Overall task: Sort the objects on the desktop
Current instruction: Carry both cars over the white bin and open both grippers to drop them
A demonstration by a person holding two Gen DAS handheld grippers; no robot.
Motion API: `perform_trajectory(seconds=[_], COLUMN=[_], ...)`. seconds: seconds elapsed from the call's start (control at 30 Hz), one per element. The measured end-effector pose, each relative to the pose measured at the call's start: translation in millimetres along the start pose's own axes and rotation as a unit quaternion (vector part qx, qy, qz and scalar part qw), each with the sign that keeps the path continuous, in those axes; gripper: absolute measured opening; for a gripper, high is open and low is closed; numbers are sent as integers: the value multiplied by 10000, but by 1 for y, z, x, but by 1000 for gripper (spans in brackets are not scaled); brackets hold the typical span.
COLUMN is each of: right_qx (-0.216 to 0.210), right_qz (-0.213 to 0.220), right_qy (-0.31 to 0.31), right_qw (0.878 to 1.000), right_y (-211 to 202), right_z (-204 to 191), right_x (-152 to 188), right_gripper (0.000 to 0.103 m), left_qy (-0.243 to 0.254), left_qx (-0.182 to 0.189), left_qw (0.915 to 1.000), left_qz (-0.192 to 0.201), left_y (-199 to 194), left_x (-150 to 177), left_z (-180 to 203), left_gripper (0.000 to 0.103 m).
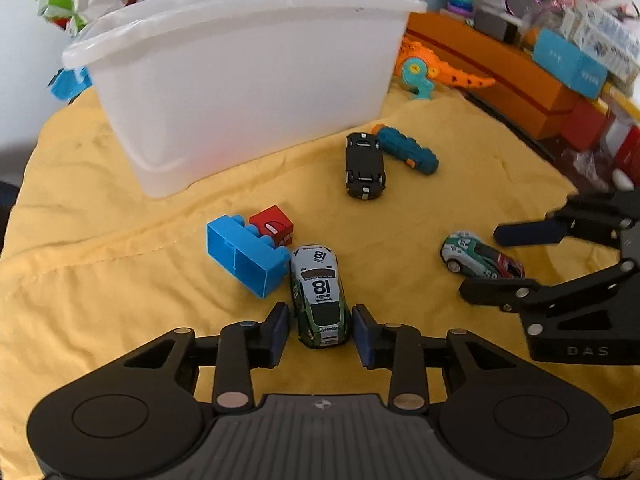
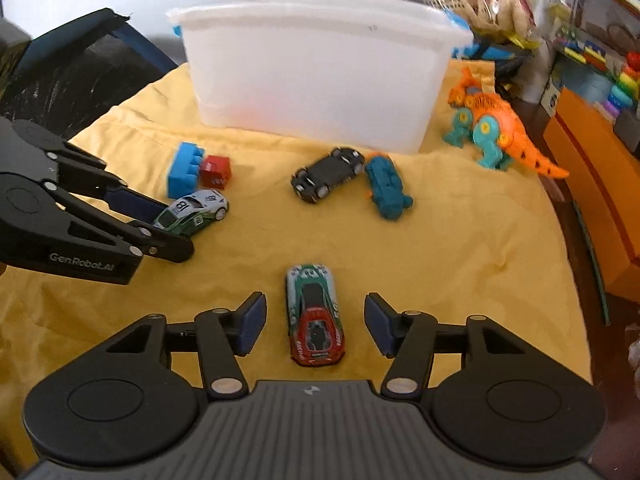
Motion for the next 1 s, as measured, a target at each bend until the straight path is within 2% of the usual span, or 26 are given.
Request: perform_trajectory(seconds=[0.03,0.13,0.17,0.23,0.33,0.5,0.73,0.87,1.0], right_qx=[-14,-104,-67,-83,-31,-112,-142,-143,-146], right_qz=[-19,5,17,33,2,138,806,1343,1826], right_qy=[78,356,276,97,54,103,110,-17,67], right_qw=[10000,9993,9996,9999,10000,9998,9966,9908,9831], right_y=[3,7,6,4,2,-15,-50,-67,-73], right_z=[2,8,6,1,-3,-4,-2,-3,-1], right_x=[1,3,4,5,4,-6,-56,-103,-159], right_gripper=[58,57,53,34,33,33,33,33,33], left_qy=[-86,-243,-241,-225,-218,-141,-87,-83,-125], left_qx=[56,158,175,217,284,223,-96,-341,-648], left_qw=[9999,9995,9995,9994,9990,9969,9886,9812,9758], left_qz=[39,108,118,125,258,741,1499,1899,2084], left_y=[0,-2,-3,-7,-19,-57,-104,-123,-122], left_x=[1,3,4,5,0,-22,-73,-113,-147], left_z=[-1,-3,-3,-2,-2,-10,-37,-60,-82], left_gripper=[34,34,34,34,34,34,34,34,34])
Point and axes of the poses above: each gripper's, at about its wrist camera, not at the fingertips, and y roughly the way its jaws point, z to its right, x to its underside, the point moved 8 cm from there along y, roughly the way its jaws point, and after that the axes turned 10 degrees about y, right-handed, at the moved point
